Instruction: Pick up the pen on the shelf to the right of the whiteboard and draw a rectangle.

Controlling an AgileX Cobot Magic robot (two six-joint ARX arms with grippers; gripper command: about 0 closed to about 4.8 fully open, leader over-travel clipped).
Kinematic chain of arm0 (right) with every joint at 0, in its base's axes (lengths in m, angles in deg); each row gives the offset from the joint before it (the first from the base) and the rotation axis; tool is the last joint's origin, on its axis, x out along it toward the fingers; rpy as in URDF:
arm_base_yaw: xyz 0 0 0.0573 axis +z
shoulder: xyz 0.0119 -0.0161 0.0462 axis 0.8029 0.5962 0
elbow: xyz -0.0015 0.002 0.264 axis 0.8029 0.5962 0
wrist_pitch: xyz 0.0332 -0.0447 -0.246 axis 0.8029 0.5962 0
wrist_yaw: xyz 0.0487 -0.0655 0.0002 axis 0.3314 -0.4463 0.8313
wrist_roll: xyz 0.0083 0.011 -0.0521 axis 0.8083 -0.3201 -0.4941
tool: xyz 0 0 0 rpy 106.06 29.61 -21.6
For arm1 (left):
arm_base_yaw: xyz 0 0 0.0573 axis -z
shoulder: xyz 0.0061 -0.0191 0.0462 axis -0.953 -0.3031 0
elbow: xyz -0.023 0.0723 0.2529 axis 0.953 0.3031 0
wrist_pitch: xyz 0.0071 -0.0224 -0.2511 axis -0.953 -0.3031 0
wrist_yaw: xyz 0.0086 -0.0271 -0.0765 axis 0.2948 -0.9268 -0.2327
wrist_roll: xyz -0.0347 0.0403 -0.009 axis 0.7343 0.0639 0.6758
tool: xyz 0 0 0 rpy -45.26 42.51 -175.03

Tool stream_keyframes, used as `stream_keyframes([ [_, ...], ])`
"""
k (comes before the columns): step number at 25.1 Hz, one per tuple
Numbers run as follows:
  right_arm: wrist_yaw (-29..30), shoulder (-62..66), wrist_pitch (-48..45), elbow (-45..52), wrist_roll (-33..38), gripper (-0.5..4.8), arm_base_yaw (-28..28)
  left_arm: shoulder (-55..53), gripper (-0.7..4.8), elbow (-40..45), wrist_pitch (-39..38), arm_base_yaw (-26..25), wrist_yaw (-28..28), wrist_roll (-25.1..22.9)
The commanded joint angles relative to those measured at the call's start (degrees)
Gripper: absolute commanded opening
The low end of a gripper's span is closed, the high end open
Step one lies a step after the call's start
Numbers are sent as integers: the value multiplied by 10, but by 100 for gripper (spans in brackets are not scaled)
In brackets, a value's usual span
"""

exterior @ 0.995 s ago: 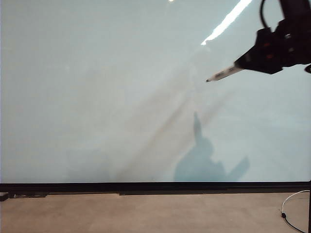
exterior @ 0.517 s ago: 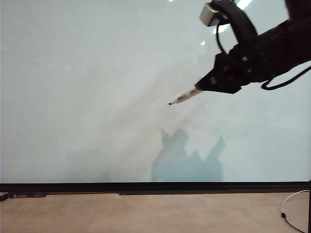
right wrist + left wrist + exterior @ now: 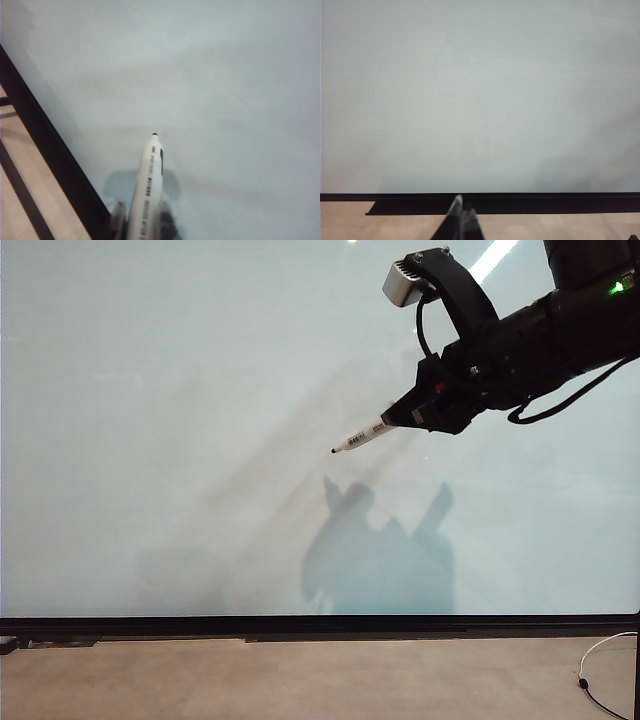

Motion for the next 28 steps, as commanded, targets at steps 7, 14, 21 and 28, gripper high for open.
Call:
stream_keyframes([
  [7, -35, -1, 6, -14, -54, -6, 0, 0, -4, -2, 3, 0, 0, -2],
  [14, -44, -1, 4, -15, -69, -6, 0, 0, -4, -2, 3, 0, 0, -2],
  [21, -45, -1, 2, -15, -77, -6, 0, 0, -4, -2, 3, 0, 0, -2],
  [28, -26, 0, 0, -15, -82, -6, -2, 0, -4, -2, 3, 0, 0, -2],
])
